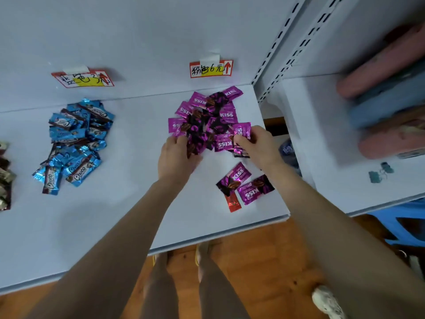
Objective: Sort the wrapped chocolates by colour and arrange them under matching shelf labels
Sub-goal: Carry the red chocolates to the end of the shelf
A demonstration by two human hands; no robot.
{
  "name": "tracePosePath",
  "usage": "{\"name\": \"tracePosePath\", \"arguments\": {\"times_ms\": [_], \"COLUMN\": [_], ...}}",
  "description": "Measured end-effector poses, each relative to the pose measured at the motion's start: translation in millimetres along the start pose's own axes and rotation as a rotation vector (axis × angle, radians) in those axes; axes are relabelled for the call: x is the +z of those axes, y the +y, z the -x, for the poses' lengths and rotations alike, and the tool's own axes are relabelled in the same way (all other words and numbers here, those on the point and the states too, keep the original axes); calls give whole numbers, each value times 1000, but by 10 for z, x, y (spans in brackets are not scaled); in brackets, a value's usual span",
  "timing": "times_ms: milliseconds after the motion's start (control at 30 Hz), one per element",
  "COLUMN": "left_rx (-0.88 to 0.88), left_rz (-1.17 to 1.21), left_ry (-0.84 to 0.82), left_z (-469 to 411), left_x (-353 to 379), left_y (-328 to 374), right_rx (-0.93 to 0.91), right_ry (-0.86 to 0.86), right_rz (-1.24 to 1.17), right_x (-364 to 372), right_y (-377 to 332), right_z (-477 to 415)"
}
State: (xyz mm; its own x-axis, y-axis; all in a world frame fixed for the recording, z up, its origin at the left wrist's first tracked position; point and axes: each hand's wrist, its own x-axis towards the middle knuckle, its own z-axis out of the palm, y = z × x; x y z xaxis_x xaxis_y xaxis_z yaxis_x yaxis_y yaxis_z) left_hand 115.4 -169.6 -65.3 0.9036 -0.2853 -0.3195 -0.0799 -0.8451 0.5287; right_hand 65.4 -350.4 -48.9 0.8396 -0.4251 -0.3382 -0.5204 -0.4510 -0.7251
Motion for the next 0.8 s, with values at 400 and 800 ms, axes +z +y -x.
{"name": "tracePosePath", "arguments": {"times_ms": [400,800], "left_rx": [90,-33], "left_rz": [-348,-260], "left_ry": [-171,-170], "left_z": [873,777], "left_x": [641,336], "left_y": [311,104], "right_rx": [-24,-157], "right_ry": [7,46], "right_rz": [264,362], "right_x": [-87,262], "right_y": [611,444], "right_z": [710,609]}}
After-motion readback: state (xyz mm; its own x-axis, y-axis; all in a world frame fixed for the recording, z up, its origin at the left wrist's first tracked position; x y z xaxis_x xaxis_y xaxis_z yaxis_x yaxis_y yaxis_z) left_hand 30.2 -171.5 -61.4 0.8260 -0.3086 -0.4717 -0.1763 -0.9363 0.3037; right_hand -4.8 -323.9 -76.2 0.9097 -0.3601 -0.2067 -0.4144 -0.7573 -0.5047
